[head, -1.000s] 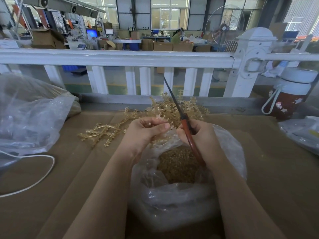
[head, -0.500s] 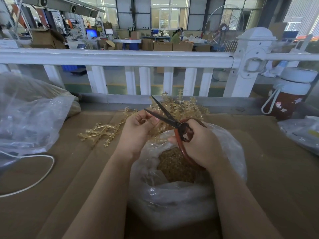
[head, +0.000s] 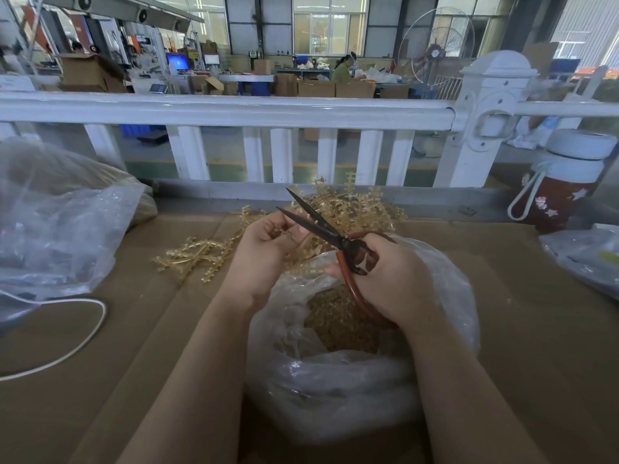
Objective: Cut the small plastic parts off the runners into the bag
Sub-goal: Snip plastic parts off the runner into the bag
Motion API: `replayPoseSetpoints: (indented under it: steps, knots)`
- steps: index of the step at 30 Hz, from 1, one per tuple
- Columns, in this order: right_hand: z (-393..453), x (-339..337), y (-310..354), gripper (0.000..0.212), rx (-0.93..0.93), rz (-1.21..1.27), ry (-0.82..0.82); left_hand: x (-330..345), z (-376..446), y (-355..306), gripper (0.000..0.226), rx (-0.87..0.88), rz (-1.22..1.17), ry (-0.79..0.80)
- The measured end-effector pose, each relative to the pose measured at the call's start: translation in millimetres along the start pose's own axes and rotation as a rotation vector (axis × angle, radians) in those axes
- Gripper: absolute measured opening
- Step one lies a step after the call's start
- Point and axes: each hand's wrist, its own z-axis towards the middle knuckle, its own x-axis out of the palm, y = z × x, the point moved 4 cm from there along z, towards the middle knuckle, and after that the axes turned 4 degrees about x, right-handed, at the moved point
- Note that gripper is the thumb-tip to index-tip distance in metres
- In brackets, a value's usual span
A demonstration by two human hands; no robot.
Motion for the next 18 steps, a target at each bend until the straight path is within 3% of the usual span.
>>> replayPoseSetpoints:
  steps: [18]
  knots:
    - [0.5, -4.4, 3.0, 0.057, 0.016, -0.026, -0.051, -0.8, 0.2, -0.2, 0.017, 0.012, -0.021, 0.021]
